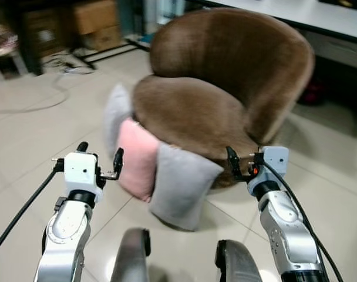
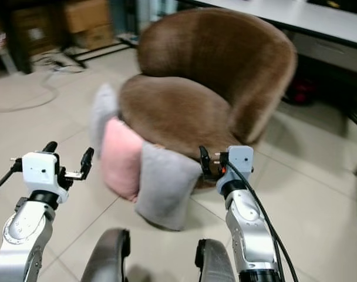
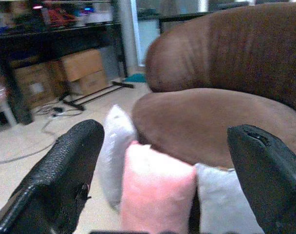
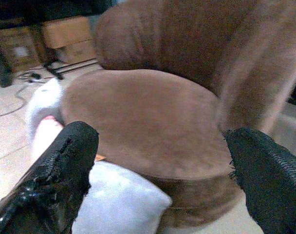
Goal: Move the pillow to the sofa from floor
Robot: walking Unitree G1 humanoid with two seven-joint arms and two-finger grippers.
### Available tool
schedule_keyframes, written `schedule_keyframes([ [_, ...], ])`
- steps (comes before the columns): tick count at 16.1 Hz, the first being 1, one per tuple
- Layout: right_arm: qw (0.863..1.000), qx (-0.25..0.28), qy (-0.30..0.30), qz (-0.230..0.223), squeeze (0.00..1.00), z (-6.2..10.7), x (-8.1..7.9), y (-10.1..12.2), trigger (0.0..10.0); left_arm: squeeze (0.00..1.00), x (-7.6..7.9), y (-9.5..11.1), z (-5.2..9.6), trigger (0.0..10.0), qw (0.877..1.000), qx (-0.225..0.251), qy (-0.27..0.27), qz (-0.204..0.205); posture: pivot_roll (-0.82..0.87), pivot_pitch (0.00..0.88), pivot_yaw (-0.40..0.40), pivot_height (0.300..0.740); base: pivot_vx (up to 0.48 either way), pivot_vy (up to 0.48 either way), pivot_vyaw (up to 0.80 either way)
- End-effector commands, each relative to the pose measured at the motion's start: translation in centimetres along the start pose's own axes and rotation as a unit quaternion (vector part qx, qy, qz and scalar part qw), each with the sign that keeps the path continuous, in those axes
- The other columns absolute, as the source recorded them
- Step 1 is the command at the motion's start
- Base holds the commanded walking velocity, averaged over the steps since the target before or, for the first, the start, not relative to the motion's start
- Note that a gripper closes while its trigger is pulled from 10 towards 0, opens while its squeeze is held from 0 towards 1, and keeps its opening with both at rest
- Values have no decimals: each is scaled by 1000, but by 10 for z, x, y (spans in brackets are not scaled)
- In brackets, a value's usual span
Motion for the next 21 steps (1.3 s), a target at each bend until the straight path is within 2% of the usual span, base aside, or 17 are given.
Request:
schedule_keyframes([
  [1,1000,7,-8,3,0,0,5,5,10000,1000,4,5,-1,10000,1000,10,-7,5,52,0,-34,619,277,0,0],
  [14,1000,7,-8,3,0,0,5,5,10000,1000,4,5,-1,10000,1000,10,-7,5,52,0,-34,619,277,0,0],
  [15,1000,4,-12,9,0,-3,6,5,10000,1000,5,4,1,10000,1000,9,-9,6,67,0,-59,619,322,0,0],
  [21,999,7,-29,16,0,-7,11,5,10000,1000,8,2,2,10000,1000,5,-18,4,67,0,-55,619,330,0,0],
])
Point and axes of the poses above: a point about 5 cm out from each wrist's last joint towards the gripper, its own z axis pointing back from the gripper into the wrist, its own y axis along the axis of the wrist's last joint, x = y × z, the point moved 4 cm from there along -z, pointing out of the wrist towards the gripper, and after that the axes turned 4 degrees about -z, right-handed, at the moved point
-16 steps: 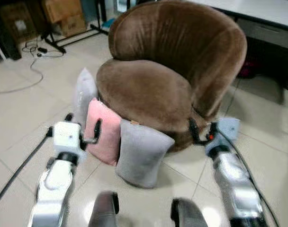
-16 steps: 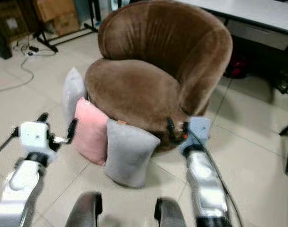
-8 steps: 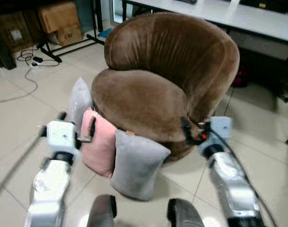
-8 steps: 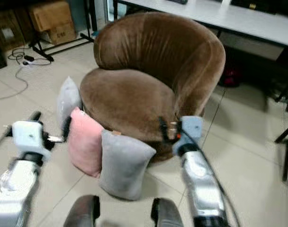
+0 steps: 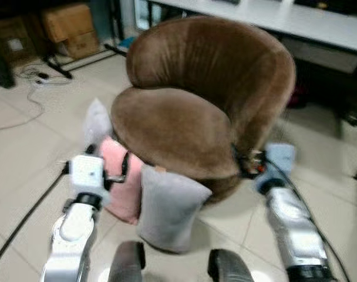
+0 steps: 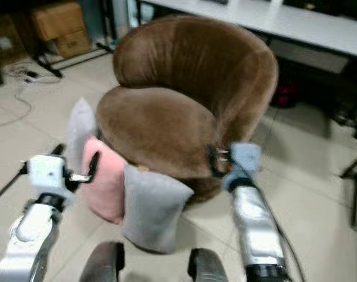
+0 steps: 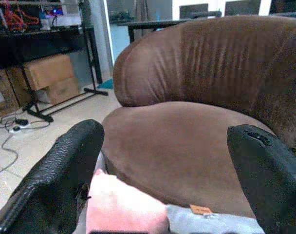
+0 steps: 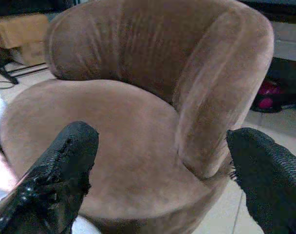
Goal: Move the pillow to the sofa from floor
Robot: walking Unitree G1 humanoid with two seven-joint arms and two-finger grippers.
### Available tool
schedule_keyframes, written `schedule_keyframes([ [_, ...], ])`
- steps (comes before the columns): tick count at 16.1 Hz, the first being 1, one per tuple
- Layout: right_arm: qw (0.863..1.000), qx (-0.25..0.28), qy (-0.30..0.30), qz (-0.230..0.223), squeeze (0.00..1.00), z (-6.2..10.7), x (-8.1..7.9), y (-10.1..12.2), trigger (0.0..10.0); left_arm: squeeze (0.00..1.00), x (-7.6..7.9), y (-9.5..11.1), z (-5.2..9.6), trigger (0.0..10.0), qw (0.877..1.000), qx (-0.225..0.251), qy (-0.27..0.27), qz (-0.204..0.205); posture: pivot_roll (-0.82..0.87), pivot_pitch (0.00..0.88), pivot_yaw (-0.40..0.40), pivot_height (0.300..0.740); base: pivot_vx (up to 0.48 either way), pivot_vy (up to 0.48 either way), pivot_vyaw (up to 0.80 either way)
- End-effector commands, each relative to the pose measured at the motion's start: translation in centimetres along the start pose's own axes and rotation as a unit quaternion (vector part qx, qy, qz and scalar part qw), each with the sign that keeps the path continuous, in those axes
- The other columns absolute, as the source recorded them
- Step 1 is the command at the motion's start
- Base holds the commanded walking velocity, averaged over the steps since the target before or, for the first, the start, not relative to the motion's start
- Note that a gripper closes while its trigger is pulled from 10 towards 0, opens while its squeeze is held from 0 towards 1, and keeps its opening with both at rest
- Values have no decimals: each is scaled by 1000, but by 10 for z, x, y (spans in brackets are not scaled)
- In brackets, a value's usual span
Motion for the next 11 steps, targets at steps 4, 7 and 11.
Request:
schedule_keyframes([
  [4,1000,9,2,-7,0,-3,-7,2,10000,1000,-6,2,-1,10000,1000,2,0,-6,64,0,-51,619,376,0,0],
  [7,1000,7,3,2,0,-5,-6,1,10000,1000,-5,1,-1,10000,1000,2,-2,-7,67,0,-56,619,377,0,0],
  [11,1000,7,6,8,0,-6,-7,1,10000,1000,-5,1,0,10000,1000,2,-2,-7,68,0,-60,619,377,0,0],
])
Point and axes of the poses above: a point about 5 cm out from each wrist's last joint towards the gripper, its own z axis pointing back from the gripper into the wrist, its own y axis along the axis of the wrist's last joint, x = y × z, the point moved 4 cm from there along -z, pointing out of the wrist towards the gripper, and after that the axes turned 4 degrees about -z, right-handed, at the moved point
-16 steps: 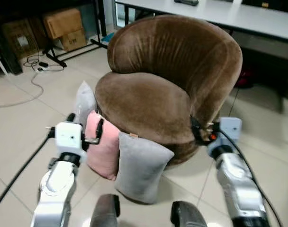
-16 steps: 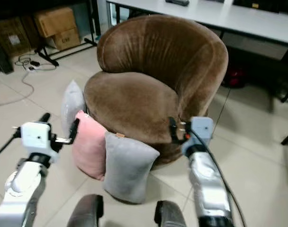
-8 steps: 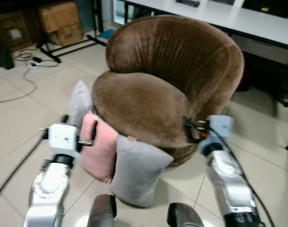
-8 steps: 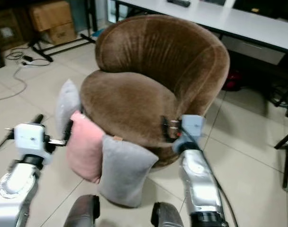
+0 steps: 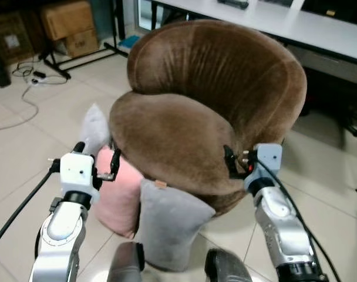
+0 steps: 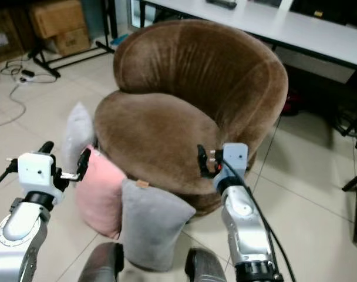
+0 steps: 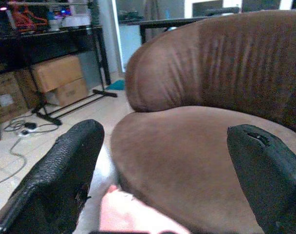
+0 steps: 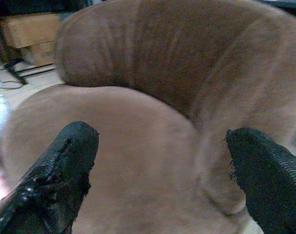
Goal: Move the pillow to the sofa from floor
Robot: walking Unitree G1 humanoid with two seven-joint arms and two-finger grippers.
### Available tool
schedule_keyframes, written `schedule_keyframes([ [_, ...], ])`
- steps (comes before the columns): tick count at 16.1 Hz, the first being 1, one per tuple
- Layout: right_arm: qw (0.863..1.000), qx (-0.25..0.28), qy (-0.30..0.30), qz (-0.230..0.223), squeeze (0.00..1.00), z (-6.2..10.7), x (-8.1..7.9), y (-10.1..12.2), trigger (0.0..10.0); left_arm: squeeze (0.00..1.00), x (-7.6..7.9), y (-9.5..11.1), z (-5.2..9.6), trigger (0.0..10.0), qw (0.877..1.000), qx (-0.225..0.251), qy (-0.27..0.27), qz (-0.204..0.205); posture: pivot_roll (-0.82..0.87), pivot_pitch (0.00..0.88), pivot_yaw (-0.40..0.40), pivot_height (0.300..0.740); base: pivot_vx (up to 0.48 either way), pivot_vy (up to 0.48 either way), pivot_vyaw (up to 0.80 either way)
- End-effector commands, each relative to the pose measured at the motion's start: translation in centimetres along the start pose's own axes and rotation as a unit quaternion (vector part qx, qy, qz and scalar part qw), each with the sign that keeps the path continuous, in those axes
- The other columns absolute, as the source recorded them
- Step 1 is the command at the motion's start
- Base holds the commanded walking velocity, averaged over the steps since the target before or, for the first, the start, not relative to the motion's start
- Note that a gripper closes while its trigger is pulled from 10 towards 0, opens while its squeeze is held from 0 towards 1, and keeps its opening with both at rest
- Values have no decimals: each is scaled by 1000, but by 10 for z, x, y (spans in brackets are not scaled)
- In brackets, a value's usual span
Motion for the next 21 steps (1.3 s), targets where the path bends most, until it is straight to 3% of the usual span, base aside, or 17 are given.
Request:
schedule_keyframes([
  [1,1000,1,-13,5,0,0,10,1,10000,1000,9,2,-1,10000,1000,4,-15,7,67,0,-60,619,375,0,0],
  [5,1000,4,-17,-13,0,1,10,1,10000,1000,10,1,0,10000,1000,3,-13,9,67,0,-59,619,335,0,386],
  [16,1000,-3,-8,-23,0,3,10,-1,10000,1000,9,-1,0,10000,1000,2,0,14,57,0,-58,619,0,0,0],
  [21,999,-4,-3,-31,0,6,8,-2,10000,996,6,-5,1,10000,1000,-7,4,4,59,0,-57,569,0,0,0],
])
Point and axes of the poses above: a point about 5 cm out from each wrist's last joint towards the gripper, its own z axis pointing back from the gripper into the wrist, its own y axis along the axis of the wrist's last joint, x = y × z, the point moved 4 cm from there along -z, pointing out of the wrist towards the gripper, and after that the axes turned 4 degrees about -z, right-handed, at the moved point
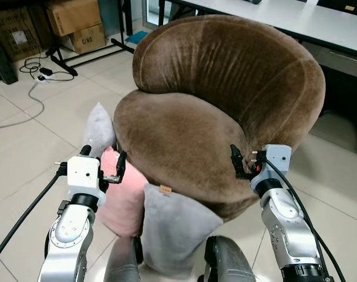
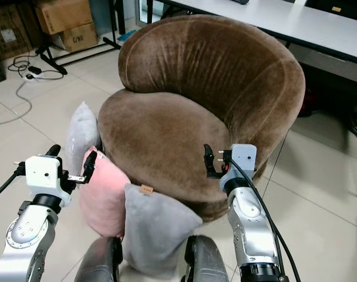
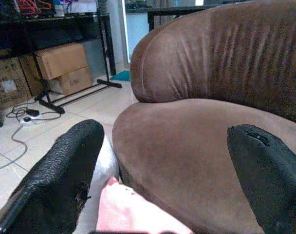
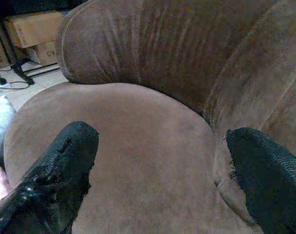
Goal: Move the pillow to the sofa from floor
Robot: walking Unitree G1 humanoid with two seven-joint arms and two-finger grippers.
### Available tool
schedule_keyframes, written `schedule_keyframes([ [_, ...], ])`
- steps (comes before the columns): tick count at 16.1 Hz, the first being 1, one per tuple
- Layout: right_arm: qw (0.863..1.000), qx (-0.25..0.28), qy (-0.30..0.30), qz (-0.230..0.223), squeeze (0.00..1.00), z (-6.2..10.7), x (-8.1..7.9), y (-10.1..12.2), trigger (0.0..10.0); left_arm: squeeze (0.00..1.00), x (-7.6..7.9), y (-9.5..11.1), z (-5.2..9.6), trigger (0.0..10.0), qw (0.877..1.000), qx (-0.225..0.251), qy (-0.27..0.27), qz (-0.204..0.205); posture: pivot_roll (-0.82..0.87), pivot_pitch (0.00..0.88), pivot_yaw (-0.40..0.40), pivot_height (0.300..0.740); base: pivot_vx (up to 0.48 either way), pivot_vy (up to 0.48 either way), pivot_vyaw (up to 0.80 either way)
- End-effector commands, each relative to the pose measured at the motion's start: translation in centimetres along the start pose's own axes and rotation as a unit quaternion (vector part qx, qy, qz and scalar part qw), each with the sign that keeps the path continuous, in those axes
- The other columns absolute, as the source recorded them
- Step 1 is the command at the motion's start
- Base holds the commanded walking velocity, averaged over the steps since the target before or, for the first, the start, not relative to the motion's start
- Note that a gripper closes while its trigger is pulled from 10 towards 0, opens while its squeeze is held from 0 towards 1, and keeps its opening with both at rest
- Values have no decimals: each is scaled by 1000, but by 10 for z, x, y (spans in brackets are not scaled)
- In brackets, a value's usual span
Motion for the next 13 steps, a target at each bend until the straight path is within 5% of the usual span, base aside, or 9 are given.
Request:
schedule_keyframes([
  [1,1000,-4,1,-4,0,2,1,-1,10000,992,2,-1,0,10000,1000,-2,-3,-7,59,0,-57,559,0,0,0],
  [13,999,-43,23,2,0,4,3,-7,10000,1000,8,-5,4,10000,1000,-6,1,-7,34,0,-84,534,0,0,0],
])
Point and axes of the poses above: a point about 5 cm out from each wrist's last joint towards the gripper, its own z axis pointing back from the gripper into the wrist, its own y axis along the axis of the wrist's last joint, x = y × z, the point moved 4 cm from there along -z, pointing out of the wrist towards the gripper, and after that the axes turned 4 degrees about -z, right-handed, at the moved point
